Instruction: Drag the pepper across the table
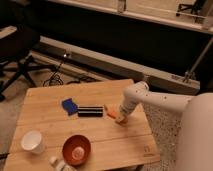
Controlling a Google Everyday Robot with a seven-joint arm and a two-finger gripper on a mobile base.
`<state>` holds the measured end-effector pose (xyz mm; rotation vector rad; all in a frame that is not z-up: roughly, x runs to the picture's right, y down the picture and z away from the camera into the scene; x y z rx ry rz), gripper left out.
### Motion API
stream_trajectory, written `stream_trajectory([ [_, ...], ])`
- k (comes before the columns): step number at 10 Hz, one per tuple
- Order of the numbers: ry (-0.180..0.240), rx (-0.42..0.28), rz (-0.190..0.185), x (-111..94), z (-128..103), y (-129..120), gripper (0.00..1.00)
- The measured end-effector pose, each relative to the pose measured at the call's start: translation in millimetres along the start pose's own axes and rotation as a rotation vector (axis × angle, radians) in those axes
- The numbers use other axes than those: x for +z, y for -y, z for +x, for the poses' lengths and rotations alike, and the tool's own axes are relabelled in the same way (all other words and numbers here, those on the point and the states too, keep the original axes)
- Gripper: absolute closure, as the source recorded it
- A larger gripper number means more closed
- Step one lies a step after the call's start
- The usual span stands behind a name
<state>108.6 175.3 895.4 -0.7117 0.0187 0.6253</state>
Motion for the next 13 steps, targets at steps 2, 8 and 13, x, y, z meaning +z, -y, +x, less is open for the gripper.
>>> stream_trajectory([
  [2, -0.034, -0.001, 0.006, -1.6, 14.0, 0.2, 1.00],
  [8, -0.091, -0.006, -0.008, -1.9, 34.2, -7.1, 1.00],
  [13, -0.071, 0.031, -0.032, 3.9, 45.3, -12.5, 1.00],
])
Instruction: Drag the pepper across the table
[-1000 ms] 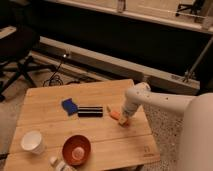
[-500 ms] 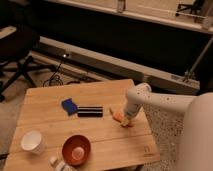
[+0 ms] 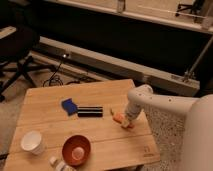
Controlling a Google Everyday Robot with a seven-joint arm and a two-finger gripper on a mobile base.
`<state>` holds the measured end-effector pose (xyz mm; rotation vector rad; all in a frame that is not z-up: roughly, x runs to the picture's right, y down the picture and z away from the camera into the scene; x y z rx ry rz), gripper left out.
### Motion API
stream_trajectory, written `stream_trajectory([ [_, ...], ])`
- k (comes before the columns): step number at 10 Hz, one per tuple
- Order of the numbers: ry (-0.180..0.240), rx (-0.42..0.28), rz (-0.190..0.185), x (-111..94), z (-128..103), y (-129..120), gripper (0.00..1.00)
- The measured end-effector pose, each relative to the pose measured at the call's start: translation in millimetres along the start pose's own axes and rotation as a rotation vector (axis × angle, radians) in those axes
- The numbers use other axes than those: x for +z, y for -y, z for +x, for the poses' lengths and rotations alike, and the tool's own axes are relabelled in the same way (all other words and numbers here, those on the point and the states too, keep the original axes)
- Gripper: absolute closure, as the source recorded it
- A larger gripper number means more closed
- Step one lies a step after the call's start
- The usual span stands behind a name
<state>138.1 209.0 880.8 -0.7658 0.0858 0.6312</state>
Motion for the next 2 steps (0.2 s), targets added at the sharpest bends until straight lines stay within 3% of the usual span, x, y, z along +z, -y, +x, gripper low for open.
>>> stream_trajectory([
  [2, 0.032, 0.016, 0.002, 0.4, 4.8, 0.5, 1.00],
])
